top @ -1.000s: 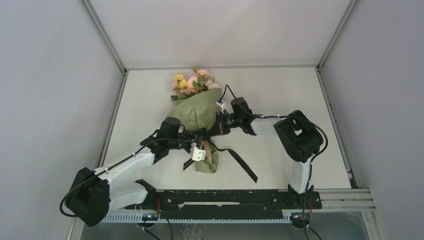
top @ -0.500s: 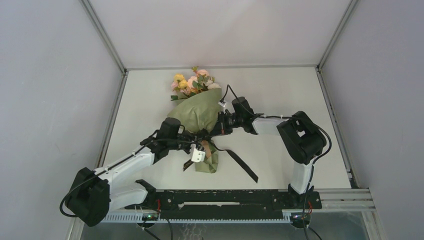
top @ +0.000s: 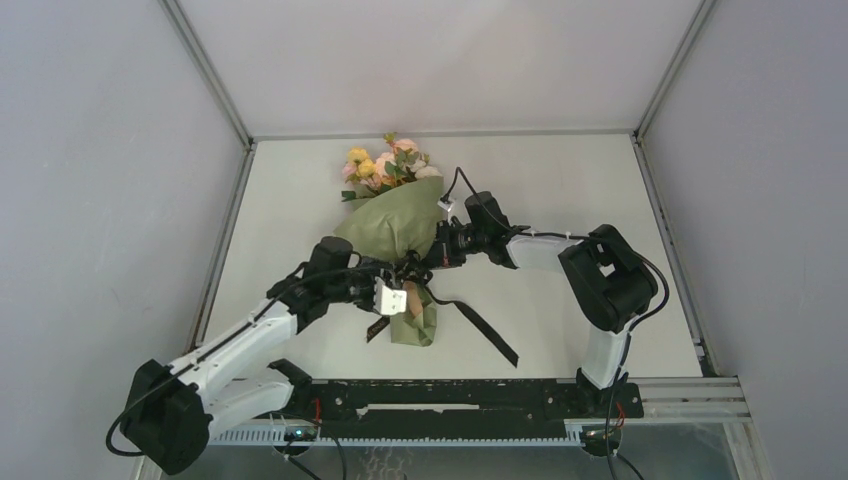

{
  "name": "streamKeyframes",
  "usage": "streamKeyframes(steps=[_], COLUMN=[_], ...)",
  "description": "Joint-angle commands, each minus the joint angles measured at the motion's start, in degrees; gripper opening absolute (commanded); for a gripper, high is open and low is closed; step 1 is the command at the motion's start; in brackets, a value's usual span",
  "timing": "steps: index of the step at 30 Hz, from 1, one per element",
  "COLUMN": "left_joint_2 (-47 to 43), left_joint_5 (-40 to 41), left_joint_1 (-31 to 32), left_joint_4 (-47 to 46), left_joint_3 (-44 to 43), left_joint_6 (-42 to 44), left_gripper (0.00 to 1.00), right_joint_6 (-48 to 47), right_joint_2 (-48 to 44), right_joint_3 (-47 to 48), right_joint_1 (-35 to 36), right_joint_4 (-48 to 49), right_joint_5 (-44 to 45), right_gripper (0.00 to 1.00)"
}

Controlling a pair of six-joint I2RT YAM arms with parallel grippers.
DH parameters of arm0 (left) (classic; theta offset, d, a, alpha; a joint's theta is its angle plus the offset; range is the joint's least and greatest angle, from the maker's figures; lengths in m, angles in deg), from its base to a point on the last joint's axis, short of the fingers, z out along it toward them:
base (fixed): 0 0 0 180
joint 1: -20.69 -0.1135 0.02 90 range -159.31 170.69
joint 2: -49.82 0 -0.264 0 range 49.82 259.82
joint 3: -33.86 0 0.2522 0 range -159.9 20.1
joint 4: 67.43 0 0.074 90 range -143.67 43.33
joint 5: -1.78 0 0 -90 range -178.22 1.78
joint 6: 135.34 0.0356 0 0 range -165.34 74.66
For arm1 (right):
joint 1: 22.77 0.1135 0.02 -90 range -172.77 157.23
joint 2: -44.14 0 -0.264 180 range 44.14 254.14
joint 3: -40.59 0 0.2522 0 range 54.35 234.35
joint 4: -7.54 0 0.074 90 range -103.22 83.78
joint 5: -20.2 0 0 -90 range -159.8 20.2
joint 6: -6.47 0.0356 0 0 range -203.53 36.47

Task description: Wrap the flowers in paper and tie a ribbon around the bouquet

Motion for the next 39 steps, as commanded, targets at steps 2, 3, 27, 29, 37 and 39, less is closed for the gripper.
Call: streamKeyframes(steps=[2, 3, 27, 29, 37, 39], left_joint_2=[-1.37, 0.17, 15.81, 16.14, 14.20, 13.70], left_joint_5=[8.24, 8.44, 8.15, 9.03, 7.50, 7.05], left_joint_1=[-3.51, -5.26, -4.44, -4.44, -4.44, -4.44], left_joint_4=[11.03, 13.11, -3.38, -4.32, -1.61, -1.35], left_joint_3=[-5.99, -6.60, -6.68, -6.28, -5.81, -5.61], left_joint_6=[-18.91, -19.07, -17.62, -17.46, -15.94, -15.97], left_gripper=[0.66, 0.66, 0.60, 0.56, 0.00, 0.00], right_joint_6=[-0.07, 0.07, -0.54, -0.77, -0.98, -0.87], right_joint_2=[-1.99, -1.88, -1.41, -1.46, -1.75, -1.63], right_joint_3=[1.01, 1.06, 1.04, 1.07, 1.06, 1.08], right_joint_1=[0.51, 0.56, 0.19, 0.21, 0.13, 0.17], right_joint_4=[2.08, 2.49, 2.71, 2.47, 2.34, 2.56], right_joint_5=[-0.03, -0.10, -0.77, -0.76, -0.50, -0.37], right_gripper=[0.00, 0.00, 0.00, 0.00, 0.00, 0.00])
